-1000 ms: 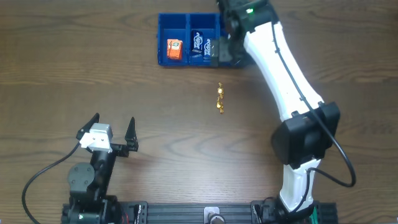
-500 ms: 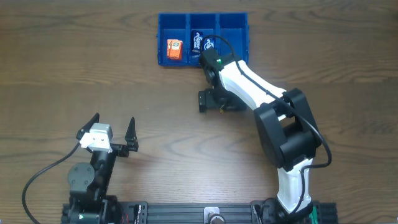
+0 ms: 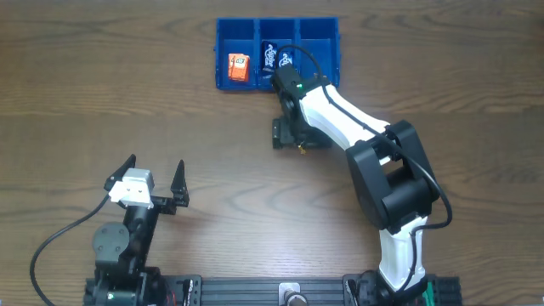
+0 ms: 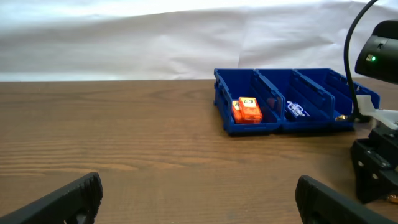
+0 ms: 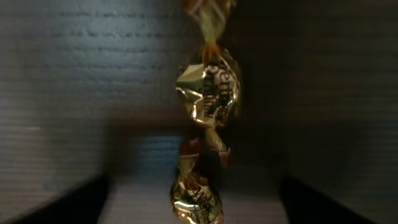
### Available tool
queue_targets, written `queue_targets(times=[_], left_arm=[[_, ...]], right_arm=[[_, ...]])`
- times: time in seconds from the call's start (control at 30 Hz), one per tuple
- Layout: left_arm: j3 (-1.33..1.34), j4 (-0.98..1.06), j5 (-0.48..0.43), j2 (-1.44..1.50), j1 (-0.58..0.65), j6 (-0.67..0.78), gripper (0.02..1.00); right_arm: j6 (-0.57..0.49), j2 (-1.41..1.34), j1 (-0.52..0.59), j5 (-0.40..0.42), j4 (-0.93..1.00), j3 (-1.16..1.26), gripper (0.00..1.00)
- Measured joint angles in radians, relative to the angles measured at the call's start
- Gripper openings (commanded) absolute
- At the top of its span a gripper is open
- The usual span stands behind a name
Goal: Sort Candies Into Trays
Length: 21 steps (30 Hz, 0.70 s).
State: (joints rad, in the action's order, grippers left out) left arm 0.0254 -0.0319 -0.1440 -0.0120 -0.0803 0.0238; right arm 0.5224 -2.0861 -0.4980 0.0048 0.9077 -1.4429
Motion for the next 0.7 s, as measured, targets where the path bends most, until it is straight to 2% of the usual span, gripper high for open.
queue_targets(times=[0.17,0.27,0.33,0.6,0.7], left_arm=[[0.0,0.0,0.0,0.0,0.0,0.0,1.0],[0.0,0.0,0.0,0.0,0.0,0.0,0.998],[0.0,0.0,0.0,0.0,0.0,0.0,0.998],[0.0,0.0,0.0,0.0,0.0,0.0,0.996],[0.0,0.0,0.0,0.0,0.0,0.0,0.998]], right_arm=[[0.011,0.0,0.0,0.0,-0.01,0.001,0.371],[0.017,0.0,0.0,0.0,-0.012,0.001,0.222],[0.017,0.002,0.0,0.003,-0.012,0.001,0.042],[0.007,0.03,0.0,0.01,0.014,-0.003,0.036],[-0.028,0.143,0.0,0.029,0.068,-0.116,0.036]])
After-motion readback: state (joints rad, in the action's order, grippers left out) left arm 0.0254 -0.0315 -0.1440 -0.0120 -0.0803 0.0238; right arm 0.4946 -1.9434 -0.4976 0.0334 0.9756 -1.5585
